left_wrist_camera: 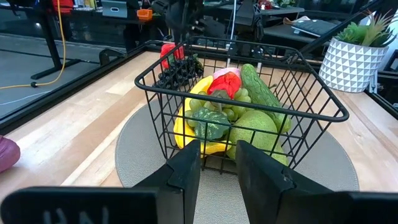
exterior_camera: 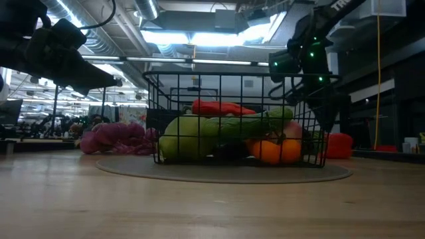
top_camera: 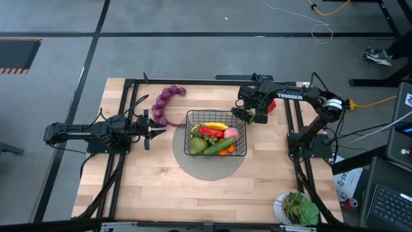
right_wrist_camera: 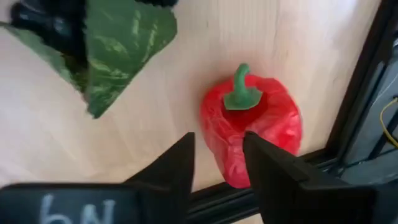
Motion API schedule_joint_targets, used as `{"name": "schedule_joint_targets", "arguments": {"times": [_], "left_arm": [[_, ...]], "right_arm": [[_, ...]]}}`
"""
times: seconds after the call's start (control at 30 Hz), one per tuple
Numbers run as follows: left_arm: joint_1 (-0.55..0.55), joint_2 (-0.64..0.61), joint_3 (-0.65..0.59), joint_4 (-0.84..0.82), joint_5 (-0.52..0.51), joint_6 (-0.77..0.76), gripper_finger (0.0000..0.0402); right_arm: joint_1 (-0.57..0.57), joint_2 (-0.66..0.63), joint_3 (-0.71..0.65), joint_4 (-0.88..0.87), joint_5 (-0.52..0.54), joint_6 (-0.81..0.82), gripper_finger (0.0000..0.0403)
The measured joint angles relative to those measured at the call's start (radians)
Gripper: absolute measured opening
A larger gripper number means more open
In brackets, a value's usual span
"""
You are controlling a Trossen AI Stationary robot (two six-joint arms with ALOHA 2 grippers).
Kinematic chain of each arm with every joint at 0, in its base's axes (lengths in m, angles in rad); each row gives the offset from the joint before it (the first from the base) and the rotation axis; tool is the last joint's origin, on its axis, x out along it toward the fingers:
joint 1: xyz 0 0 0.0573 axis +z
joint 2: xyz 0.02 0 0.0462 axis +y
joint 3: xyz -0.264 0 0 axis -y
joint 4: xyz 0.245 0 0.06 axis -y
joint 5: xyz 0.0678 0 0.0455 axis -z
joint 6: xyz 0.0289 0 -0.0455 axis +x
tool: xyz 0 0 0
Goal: Build produce basket
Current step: Put the red bell pepper into the wire basket
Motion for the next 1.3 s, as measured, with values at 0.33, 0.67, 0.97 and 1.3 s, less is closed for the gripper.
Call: {"name": "schedule_joint_targets", "arguments": {"times": [0.33, 0.67, 0.97, 1.3], "left_arm": [[0.0, 0.0, 0.0, 0.0, 0.0, 0.0, 0.0096], [0.0, 0.0, 0.0, 0.0, 0.0, 0.0, 0.0096], [0.0, 0.0, 0.0, 0.0, 0.0, 0.0, 0.0096], [0.0, 0.0, 0.0, 0.0, 0.0, 0.0, 0.0096]], "right_arm": [[0.0, 0.0, -0.104, 0.203, 0.108, -0.02, 0.0254], [-0.023, 0.002, -0.114, 0.312, 0.109, -0.055, 0.0263], [-0.055, 0.079, -0.114, 0.312, 0.134, -0.014, 0.0263], [-0.055, 0.098, -0.114, 0.292, 0.142, 0.061, 0.0161]]}}
